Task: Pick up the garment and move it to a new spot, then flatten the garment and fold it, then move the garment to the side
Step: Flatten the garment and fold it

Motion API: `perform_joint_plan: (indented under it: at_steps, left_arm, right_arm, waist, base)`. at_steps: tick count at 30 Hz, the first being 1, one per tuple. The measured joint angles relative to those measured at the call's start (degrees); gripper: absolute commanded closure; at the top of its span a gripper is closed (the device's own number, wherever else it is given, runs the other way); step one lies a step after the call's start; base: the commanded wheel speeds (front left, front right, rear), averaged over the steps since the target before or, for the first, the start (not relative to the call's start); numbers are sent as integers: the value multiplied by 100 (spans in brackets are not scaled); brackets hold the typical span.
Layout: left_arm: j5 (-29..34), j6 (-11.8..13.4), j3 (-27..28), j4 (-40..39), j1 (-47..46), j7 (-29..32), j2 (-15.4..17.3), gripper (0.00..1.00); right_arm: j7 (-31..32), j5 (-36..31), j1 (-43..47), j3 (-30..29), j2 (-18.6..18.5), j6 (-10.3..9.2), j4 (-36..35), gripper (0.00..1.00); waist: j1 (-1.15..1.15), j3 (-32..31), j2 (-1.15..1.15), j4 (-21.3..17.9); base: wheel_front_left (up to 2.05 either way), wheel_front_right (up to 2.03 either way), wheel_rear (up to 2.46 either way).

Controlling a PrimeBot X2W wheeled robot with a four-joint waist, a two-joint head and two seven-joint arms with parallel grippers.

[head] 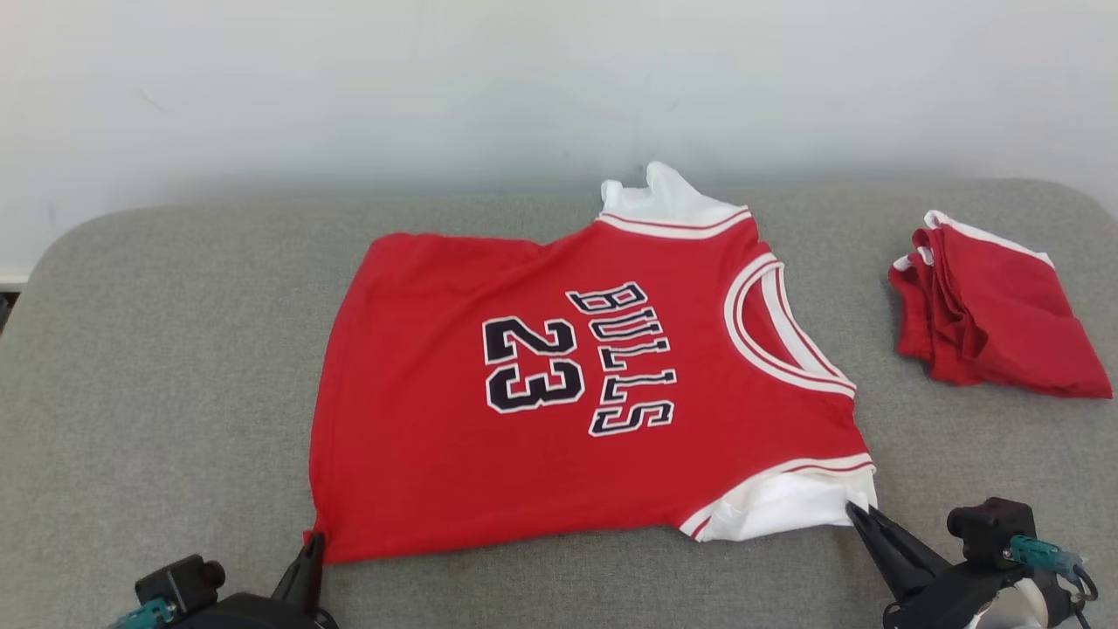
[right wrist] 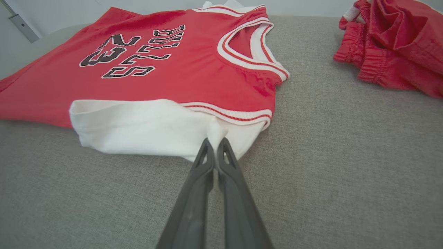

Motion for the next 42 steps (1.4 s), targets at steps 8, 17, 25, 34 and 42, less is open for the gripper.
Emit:
perform_joint_plan:
  at_steps: [8,17,25,34,42]
  left_arm:
    - [-14,141,3,-171,214,-25,-52,100]
    - [1,323,24,-366,408,-60,-20,0]
    - [2,455,241,-862,419,-249,134,0]
    - [286,715,321,-1432,425,-336,375,0]
    - [1163,1010,-225,-1685,404,-300,606,0]
  right_arm:
    - [142,73,108,162,-143,0,-60,100]
    - [202,366,212,104,-158,-1,-212,0]
    - [166,1031,485,-192,-266,-1,-836,0]
    - [224,867,429,-345,-408,-277,-1116,0]
    - [850,504,-71,-11,-393,-694,-931,0]
  waist:
    - [1,-128,0,8]
    - [1,-174,0,26]
    - [1,-211,0,38]
    - [1,-200,1,13]
    - [2,-35,1,32]
  base:
    - [0,0,0]
    - [0,0,0]
    - [0,0,0]
    - [0,0,0]
    - [0,0,0]
